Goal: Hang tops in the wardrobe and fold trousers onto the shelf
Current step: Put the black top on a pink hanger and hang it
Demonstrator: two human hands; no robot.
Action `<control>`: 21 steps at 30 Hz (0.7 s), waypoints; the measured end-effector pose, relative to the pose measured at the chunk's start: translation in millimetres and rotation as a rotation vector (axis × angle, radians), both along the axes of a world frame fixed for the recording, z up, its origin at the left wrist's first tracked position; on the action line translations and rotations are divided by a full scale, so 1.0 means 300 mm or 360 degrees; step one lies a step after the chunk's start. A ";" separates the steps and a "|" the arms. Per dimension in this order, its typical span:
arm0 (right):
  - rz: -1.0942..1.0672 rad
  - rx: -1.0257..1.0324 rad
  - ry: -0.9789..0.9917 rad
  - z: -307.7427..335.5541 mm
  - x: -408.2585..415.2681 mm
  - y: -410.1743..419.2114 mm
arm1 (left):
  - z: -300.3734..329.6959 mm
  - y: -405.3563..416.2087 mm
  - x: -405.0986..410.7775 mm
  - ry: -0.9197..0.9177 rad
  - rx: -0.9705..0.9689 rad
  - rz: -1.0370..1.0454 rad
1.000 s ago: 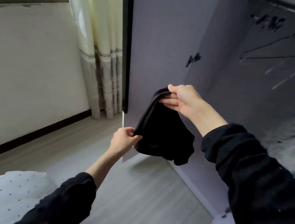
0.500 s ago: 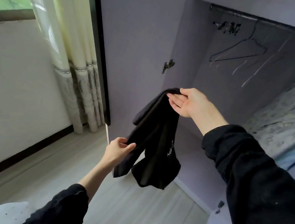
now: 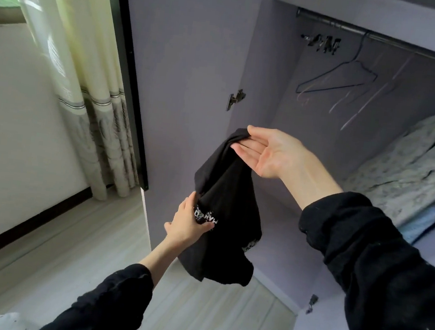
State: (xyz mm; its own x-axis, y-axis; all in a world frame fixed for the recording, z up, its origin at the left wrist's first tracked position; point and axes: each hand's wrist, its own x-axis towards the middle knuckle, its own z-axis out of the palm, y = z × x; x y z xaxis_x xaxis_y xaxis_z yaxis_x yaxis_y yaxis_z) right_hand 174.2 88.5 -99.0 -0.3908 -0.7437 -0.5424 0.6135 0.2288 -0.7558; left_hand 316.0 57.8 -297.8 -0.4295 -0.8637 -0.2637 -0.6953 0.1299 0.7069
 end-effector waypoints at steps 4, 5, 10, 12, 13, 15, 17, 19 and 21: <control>-0.0067 -0.0088 0.0057 0.037 -0.043 -0.003 | 0.014 -0.030 -0.042 -0.0122 -0.0215 -0.0030; -0.0089 -0.0105 0.0073 0.040 -0.057 -0.006 | 0.029 -0.037 -0.050 -0.0108 -0.0286 -0.0017; -0.0192 -0.0129 0.0186 -0.008 -0.133 -0.038 | 0.106 -0.082 -0.106 0.0216 -0.0275 -0.0053; -0.0158 0.0102 0.0613 -0.085 -0.171 -0.048 | 0.160 -0.107 -0.132 0.0406 -0.0147 -0.0022; -0.0115 0.0277 0.0977 -0.132 -0.189 -0.040 | 0.189 -0.119 -0.143 0.0463 -0.0103 -0.0004; 0.0067 0.0458 0.1556 -0.217 -0.216 -0.001 | 0.223 -0.140 -0.169 0.0507 -0.0016 0.0034; 0.0430 0.0538 0.1638 -0.284 -0.218 0.061 | 0.239 -0.151 -0.193 0.0563 0.0082 0.0081; 0.0828 0.0665 0.1564 -0.341 -0.208 0.130 | 0.245 -0.157 -0.215 0.0579 0.0127 0.0089; 0.1134 0.0738 0.1480 -0.400 -0.198 0.188 | 0.260 -0.157 -0.240 0.0580 0.0139 0.0044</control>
